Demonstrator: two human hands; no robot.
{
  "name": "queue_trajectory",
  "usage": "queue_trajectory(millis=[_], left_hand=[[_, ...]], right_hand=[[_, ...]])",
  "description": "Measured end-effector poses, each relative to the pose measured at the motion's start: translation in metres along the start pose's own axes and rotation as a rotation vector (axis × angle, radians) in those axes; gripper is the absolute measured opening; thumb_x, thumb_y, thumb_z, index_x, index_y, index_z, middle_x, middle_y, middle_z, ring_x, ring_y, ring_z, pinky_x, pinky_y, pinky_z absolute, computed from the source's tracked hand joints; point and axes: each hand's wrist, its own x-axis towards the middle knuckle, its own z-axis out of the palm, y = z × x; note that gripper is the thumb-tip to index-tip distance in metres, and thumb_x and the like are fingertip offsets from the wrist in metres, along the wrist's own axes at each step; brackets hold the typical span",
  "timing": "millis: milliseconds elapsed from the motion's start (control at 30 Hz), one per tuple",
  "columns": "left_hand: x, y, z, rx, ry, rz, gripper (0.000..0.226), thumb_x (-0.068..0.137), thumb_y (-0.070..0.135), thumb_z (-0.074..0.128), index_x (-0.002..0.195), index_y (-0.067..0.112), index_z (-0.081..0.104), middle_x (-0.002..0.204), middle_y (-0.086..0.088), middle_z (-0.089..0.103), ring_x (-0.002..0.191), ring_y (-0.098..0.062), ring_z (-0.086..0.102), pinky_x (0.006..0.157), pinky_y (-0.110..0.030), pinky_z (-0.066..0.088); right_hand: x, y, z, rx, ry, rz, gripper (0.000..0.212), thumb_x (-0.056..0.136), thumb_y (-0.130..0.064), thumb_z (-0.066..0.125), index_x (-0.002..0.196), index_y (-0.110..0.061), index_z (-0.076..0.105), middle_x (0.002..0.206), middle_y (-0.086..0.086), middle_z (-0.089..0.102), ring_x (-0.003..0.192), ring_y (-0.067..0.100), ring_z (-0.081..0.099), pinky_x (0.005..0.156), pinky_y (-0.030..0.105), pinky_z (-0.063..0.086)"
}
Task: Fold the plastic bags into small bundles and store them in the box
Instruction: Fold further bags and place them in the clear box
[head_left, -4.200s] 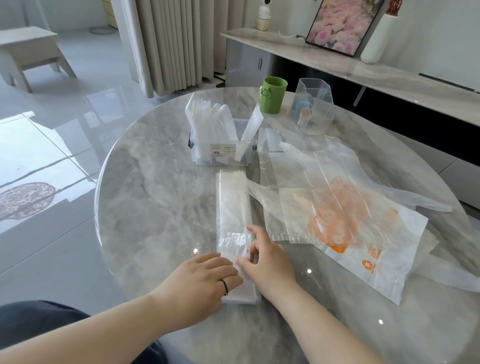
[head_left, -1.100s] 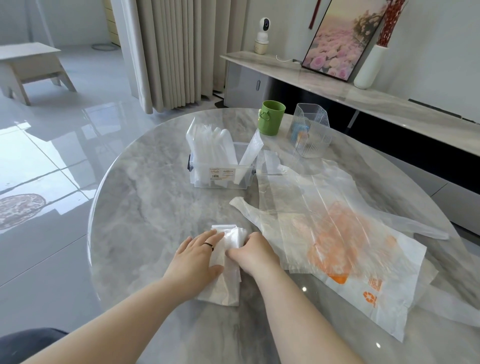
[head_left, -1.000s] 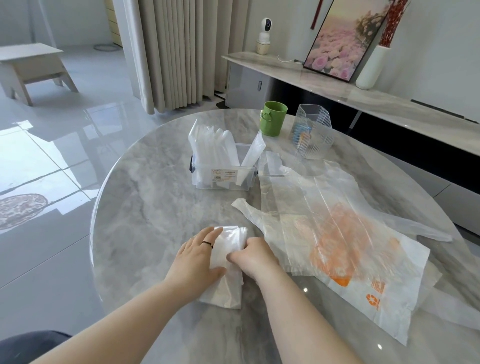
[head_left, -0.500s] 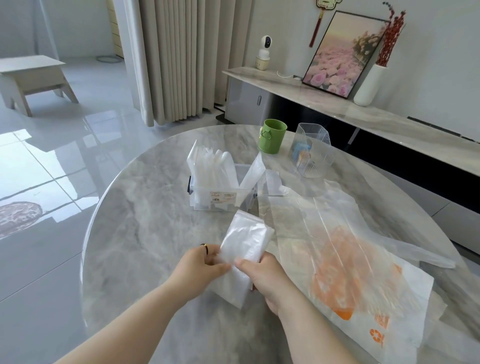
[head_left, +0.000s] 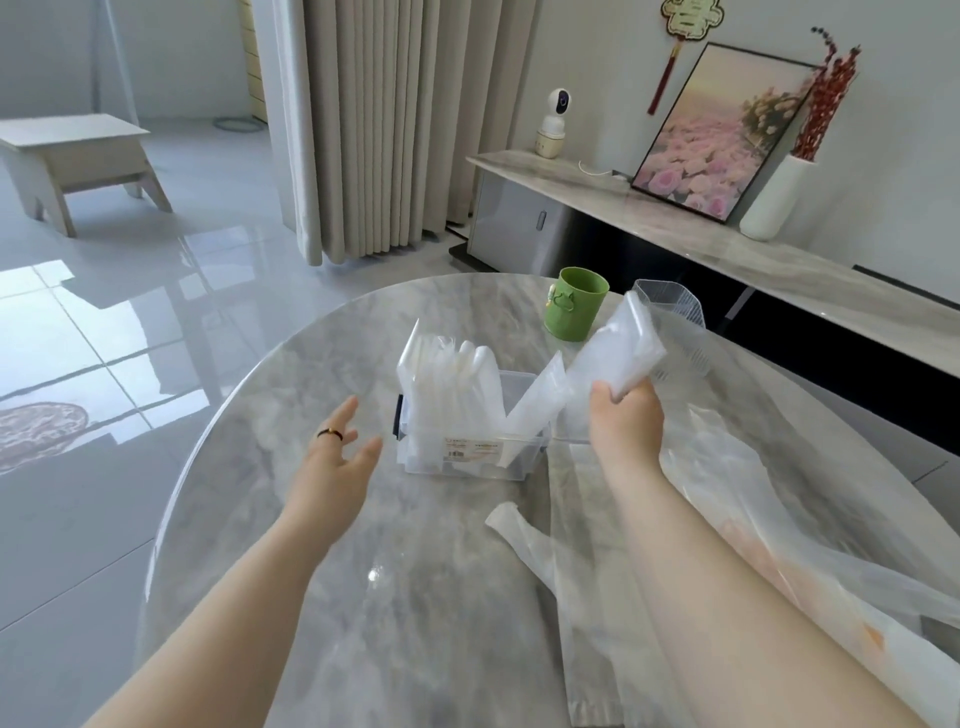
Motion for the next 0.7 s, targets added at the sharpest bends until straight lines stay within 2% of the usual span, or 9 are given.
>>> queue_trajectory(millis=[33, 100, 167, 267, 333, 433, 533, 600, 700], left_hand=[[0.001, 0.000, 0.001, -0.012, -0.040, -0.007, 0.051, 0.096, 0.021, 0.043, 0.143, 0.030, 0.026, 0.143, -0.004, 0.038, 0.129, -0.017, 0.039, 0.095, -0.029, 0.032], [0.004, 0.001, 0.005, -0.048, -0.107, -0.009, 0.052, 0.097, 0.020, 0.041, 0.144, 0.031, 0.022, 0.145, -0.003, 0.035, 0.133, -0.015, 0.034, 0.102, -0.030, 0.030], [0.006, 0.004, 0.009, -0.068, -0.141, -0.003, 0.052, 0.097, 0.022, 0.040, 0.144, 0.033, 0.021, 0.144, 0.001, 0.037, 0.133, -0.013, 0.035, 0.102, -0.030, 0.030], [0.008, 0.008, 0.016, -0.084, -0.184, 0.040, 0.049, 0.098, 0.021, 0.039, 0.142, 0.036, 0.024, 0.129, 0.010, 0.048, 0.120, -0.008, 0.045, 0.089, -0.024, 0.034], [0.007, 0.009, 0.019, -0.079, -0.207, 0.079, 0.047, 0.098, 0.018, 0.038, 0.138, 0.040, 0.027, 0.114, 0.019, 0.047, 0.111, -0.002, 0.047, 0.085, -0.022, 0.035], [0.008, 0.008, 0.020, -0.080, -0.214, 0.087, 0.041, 0.098, 0.016, 0.037, 0.122, 0.048, 0.028, 0.107, 0.023, 0.047, 0.111, 0.000, 0.044, 0.086, -0.020, 0.031], [0.010, 0.005, 0.020, -0.040, -0.209, 0.056, 0.047, 0.098, 0.021, 0.039, 0.140, 0.038, 0.027, 0.125, 0.010, 0.043, 0.127, -0.008, 0.036, 0.094, -0.022, 0.026], [0.011, 0.003, 0.021, -0.003, -0.210, 0.054, 0.048, 0.098, 0.023, 0.039, 0.142, 0.036, 0.025, 0.137, 0.003, 0.040, 0.131, -0.009, 0.033, 0.097, -0.023, 0.026], [0.012, 0.003, 0.021, 0.011, -0.207, 0.061, 0.049, 0.098, 0.024, 0.039, 0.143, 0.035, 0.025, 0.142, 0.001, 0.037, 0.133, -0.008, 0.031, 0.100, -0.024, 0.026]], right_hand=[[0.001, -0.005, 0.005, 0.016, -0.035, -0.027, 0.004, 0.091, -0.009, 0.045, 0.090, -0.011, 0.049, 0.076, 0.003, 0.048, 0.093, 0.032, 0.055, 0.072, 0.027, 0.035], [0.002, -0.013, 0.014, 0.049, -0.095, -0.068, 0.022, 0.091, -0.008, 0.046, 0.072, -0.018, 0.041, 0.068, -0.003, 0.044, 0.080, 0.027, 0.050, 0.070, 0.027, 0.034], [0.002, -0.018, 0.021, 0.032, -0.149, -0.097, 0.029, 0.090, -0.008, 0.045, 0.067, -0.021, 0.035, 0.064, -0.005, 0.039, 0.071, 0.020, 0.044, 0.068, 0.026, 0.032], [0.002, -0.022, 0.029, -0.306, -0.274, -0.186, 0.009, 0.093, -0.009, 0.039, 0.085, -0.013, 0.036, 0.077, 0.004, 0.046, 0.080, 0.026, 0.047, 0.068, 0.027, 0.030], [0.001, -0.026, 0.034, -0.593, -0.330, -0.261, 0.008, 0.094, -0.006, 0.036, 0.090, -0.013, 0.033, 0.095, 0.015, 0.054, 0.093, 0.031, 0.053, 0.066, 0.028, 0.028], [-0.001, -0.035, 0.040, -0.788, -0.300, -0.387, 0.014, 0.093, 0.002, 0.035, 0.093, -0.012, 0.036, 0.108, 0.017, 0.059, 0.096, 0.033, 0.057, 0.063, 0.030, 0.028], [0.002, -0.040, 0.050, -0.886, -0.340, -0.388, 0.020, 0.090, 0.008, 0.036, 0.100, -0.009, 0.041, 0.115, 0.018, 0.059, 0.103, 0.035, 0.057, 0.065, 0.031, 0.032], [0.004, -0.041, 0.055, -0.945, -0.390, -0.336, 0.027, 0.090, 0.007, 0.037, 0.114, -0.002, 0.045, 0.121, 0.018, 0.056, 0.110, 0.035, 0.054, 0.074, 0.033, 0.038], [0.010, -0.042, 0.061, -0.983, -0.486, -0.220, 0.033, 0.093, 0.000, 0.042, 0.126, -0.001, 0.044, 0.129, 0.016, 0.052, 0.119, 0.032, 0.049, 0.088, 0.034, 0.043]])
